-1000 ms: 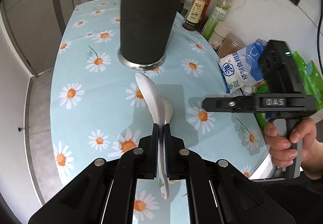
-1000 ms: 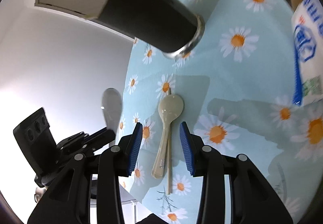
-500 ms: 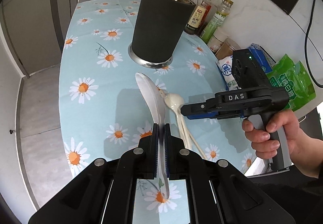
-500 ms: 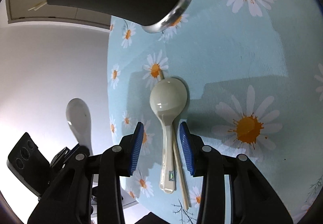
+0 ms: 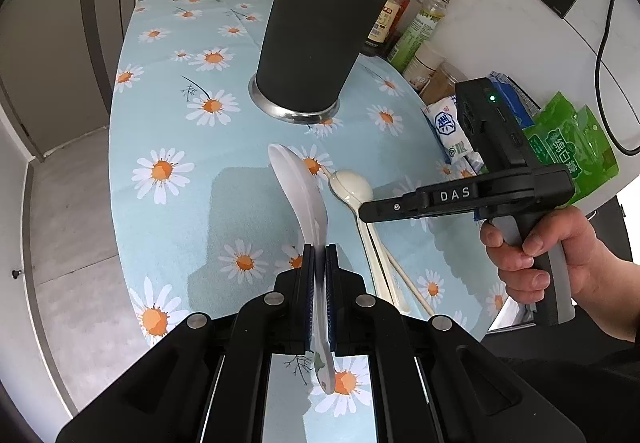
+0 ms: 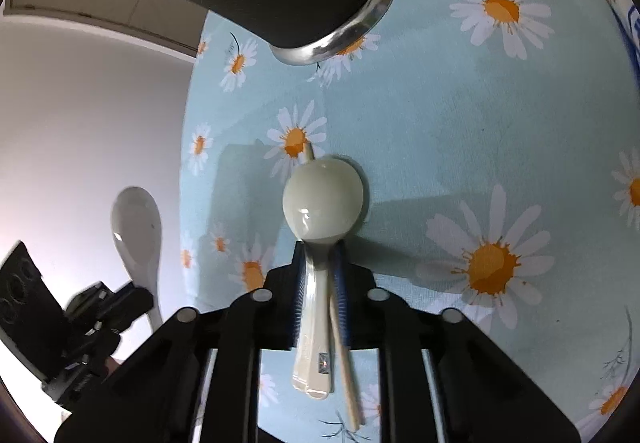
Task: Organize utensils
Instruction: 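Close the right gripper on the cream spoon handle and lift it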
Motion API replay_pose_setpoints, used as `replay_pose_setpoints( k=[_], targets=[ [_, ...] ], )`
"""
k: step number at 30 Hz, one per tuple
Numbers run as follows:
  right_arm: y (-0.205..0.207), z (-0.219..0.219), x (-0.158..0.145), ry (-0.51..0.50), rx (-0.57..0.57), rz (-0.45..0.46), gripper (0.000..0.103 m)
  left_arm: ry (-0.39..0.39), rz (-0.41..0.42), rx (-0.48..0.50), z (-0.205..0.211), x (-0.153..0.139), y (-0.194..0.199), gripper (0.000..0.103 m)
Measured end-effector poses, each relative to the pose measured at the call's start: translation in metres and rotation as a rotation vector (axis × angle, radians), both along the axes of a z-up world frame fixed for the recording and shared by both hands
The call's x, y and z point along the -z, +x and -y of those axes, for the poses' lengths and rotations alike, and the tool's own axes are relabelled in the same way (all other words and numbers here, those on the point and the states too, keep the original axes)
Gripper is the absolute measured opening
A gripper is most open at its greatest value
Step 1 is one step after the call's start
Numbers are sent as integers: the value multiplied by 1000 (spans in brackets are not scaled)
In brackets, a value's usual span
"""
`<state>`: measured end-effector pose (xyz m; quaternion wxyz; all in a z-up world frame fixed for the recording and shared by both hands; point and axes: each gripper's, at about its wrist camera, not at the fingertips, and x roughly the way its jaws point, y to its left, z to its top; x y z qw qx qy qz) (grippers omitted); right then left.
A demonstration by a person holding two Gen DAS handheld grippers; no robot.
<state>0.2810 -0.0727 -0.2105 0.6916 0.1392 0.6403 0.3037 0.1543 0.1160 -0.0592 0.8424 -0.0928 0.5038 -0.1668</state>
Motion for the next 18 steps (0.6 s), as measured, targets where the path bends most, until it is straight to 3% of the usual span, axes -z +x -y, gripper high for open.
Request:
replay_pose_setpoints(
  k=[18],
  targets=[
    [-12,22,-28,53,-25,91,9,-32,3,32,7,4,14,4]
  ],
)
